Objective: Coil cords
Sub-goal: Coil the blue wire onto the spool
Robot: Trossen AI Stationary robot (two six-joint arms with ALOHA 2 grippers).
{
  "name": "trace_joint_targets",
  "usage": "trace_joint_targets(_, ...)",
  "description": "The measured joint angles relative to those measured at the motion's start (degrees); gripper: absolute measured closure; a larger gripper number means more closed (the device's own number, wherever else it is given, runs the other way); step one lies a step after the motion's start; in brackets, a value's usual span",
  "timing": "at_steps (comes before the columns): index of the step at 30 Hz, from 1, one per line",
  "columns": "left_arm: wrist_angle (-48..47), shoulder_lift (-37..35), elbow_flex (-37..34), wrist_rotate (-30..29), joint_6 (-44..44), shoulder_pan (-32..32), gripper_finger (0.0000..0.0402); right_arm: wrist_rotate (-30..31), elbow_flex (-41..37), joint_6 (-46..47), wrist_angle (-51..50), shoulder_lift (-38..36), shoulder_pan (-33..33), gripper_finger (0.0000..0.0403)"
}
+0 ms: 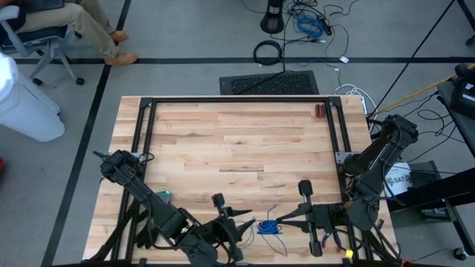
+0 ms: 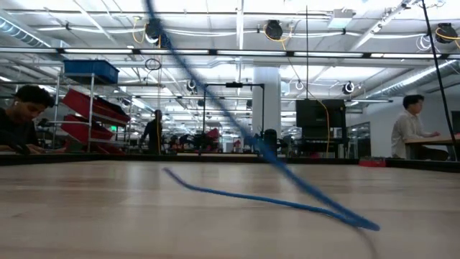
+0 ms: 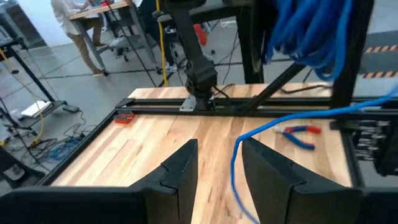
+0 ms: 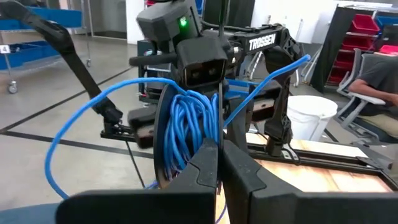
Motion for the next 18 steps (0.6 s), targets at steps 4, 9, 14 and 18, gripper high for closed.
trace_joint_targets(4,-0.2,0.9,0.0,0.1,-1.7,1.8,0.027,-1.3,0.0,0.0,0.0,0.0,-0.1,0.0403)
trace_joint_targets(9,-0.9,1.4,0.0,0.4,-2.5,3.7,0.027,-1.6,0.0,-0.9,0.9,0.1,0.2,0.0403)
trace_joint_targets(14,-3.1,1.9,0.0,1.7,-4.2,4.3,0.027,-3.0,0.0,-2.7,3.3,0.1,1.0,0.0403)
trace_joint_targets(18,-5.8,2.0,0.0,2.0,-6.1,4.6,0.027,-4.3,0.0,-3.8,4.3,0.1,1.8,0.0403)
